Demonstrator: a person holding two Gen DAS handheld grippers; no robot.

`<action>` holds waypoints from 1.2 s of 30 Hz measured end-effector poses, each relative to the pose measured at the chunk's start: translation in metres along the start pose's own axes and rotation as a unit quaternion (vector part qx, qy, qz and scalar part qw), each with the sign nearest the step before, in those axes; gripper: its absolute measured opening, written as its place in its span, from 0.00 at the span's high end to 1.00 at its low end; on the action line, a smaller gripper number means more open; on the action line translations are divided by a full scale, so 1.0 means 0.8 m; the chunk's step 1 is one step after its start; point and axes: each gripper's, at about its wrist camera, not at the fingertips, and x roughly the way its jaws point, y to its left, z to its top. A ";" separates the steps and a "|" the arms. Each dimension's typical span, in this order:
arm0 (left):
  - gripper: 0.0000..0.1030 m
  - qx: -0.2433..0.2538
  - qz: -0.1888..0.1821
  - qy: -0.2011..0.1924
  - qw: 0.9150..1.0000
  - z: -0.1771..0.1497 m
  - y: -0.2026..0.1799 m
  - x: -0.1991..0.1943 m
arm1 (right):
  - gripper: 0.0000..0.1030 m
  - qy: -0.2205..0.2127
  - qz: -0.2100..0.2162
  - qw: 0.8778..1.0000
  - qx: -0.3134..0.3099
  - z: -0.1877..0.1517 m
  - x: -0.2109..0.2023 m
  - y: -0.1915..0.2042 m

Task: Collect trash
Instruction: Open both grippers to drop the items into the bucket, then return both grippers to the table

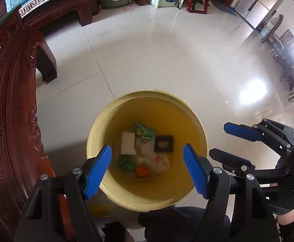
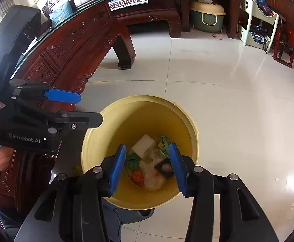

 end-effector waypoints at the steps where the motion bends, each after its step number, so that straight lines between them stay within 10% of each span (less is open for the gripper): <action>1: 0.29 0.001 0.001 -0.001 1.000 0.000 -0.001 -0.001 | 0.57 -0.001 -0.001 1.000 -0.001 0.000 -0.002 0.001; 17: 0.29 0.005 -0.014 -0.021 1.000 -0.002 -0.005 -0.020 | 0.57 -0.027 -0.021 0.999 -0.006 0.001 -0.032 0.012; 25: 0.28 -0.007 -0.003 -0.103 0.995 -0.019 0.003 -0.102 | 0.57 -0.084 -0.036 0.995 -0.044 0.008 -0.089 0.055; 36: 0.12 -0.136 0.102 -0.239 0.956 -0.166 0.110 -0.273 | 0.49 -0.175 0.018 0.973 -0.150 0.034 -0.159 0.205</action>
